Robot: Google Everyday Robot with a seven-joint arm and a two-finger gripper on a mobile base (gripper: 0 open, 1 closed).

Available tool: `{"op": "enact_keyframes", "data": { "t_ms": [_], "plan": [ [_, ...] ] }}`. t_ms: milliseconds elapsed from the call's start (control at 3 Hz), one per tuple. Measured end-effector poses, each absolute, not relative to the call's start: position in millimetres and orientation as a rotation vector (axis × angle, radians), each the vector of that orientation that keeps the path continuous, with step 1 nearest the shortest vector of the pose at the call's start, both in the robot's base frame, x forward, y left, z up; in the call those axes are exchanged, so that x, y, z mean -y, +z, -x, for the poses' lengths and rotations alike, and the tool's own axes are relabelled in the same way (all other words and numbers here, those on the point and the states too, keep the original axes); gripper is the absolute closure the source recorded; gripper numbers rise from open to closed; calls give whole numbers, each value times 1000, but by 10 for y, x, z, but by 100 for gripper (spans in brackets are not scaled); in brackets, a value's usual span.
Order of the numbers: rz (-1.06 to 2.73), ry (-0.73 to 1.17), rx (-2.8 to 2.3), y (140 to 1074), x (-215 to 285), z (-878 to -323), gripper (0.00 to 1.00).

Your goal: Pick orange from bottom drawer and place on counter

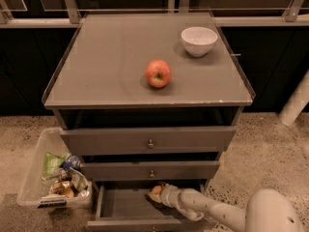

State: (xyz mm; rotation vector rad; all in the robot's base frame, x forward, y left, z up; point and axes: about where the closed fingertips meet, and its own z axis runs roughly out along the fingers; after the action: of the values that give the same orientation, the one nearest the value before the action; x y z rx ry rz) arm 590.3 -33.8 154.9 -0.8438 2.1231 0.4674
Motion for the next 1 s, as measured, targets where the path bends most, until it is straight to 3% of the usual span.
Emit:
{"op": "enact_keyframes", "data": {
  "t_ms": [1000],
  "plan": [
    [659, 420, -2385, 2065, 1608, -5281, 100]
  ]
}}
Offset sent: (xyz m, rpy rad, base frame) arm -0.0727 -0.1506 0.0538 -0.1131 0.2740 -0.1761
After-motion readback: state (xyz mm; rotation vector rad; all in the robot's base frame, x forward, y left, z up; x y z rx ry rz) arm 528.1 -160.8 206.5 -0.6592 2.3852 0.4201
